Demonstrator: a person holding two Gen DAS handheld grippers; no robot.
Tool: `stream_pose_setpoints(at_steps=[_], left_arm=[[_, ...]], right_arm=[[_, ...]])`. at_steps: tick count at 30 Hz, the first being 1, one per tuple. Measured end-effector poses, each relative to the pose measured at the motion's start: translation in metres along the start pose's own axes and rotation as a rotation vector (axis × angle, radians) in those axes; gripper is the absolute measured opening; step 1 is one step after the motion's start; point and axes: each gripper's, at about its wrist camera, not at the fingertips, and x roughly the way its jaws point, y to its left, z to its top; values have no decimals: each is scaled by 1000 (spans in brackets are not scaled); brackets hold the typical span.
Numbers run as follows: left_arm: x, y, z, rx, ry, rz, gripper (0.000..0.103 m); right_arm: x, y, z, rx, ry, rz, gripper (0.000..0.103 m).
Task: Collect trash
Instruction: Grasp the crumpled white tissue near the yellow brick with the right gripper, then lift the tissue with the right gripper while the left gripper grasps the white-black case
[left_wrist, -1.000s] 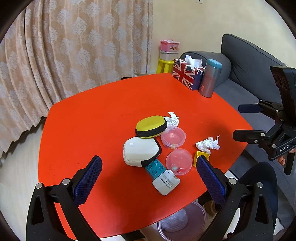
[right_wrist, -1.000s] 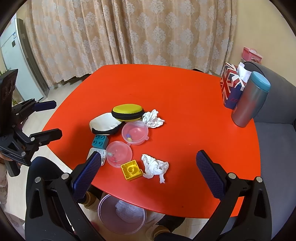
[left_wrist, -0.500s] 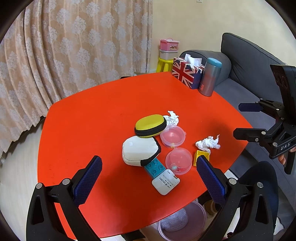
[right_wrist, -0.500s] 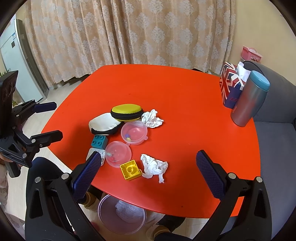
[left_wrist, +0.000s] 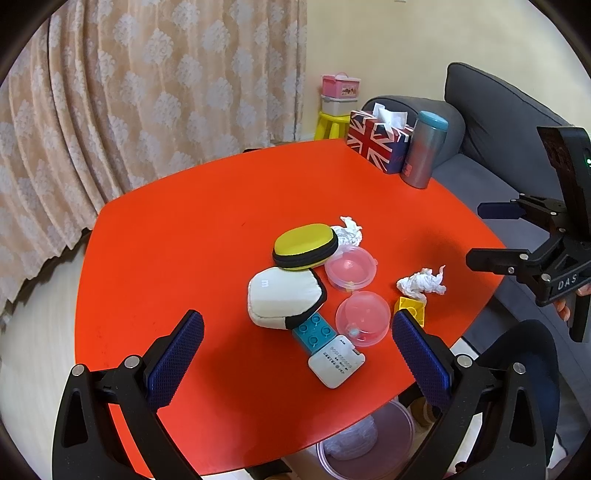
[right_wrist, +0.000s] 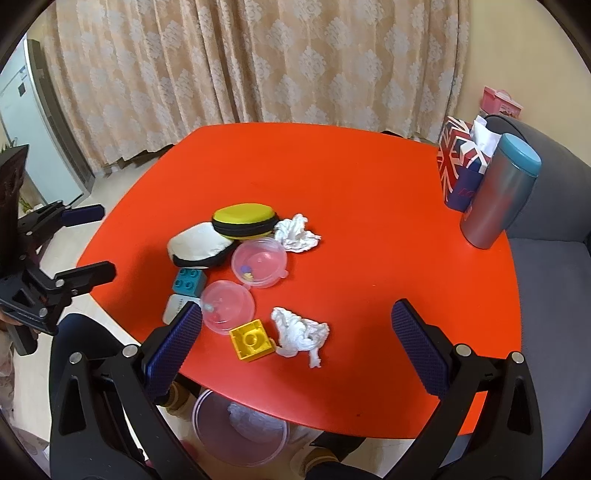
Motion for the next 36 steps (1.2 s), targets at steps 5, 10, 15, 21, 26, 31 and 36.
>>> stream_pose_setpoints(at_steps=[5,10,15,21,26,31,36], left_arm=[[2,5,1,-5,11,2,98],[4,9,1,-12,20,10,98],[8,13,0,-20,30,15,98],[11,18,-2,-35,42,22,98],[15,19,-2,-41,51,22,98],[17,19,-1,-44,55,23,98],[19,19,-1,-45,56,24,98]], right_arm=[[15,-10,4,1,39,-31,100],[36,-25,7,18,106,-30,100],[59,-31,2,30,174,-2,100],[76,-29,-8,29,222,64,74],[86,-26,-14,10,255,77,48],[89,-24,-19,2,266,89,21],[85,-28,-22,8,234,93,11]])
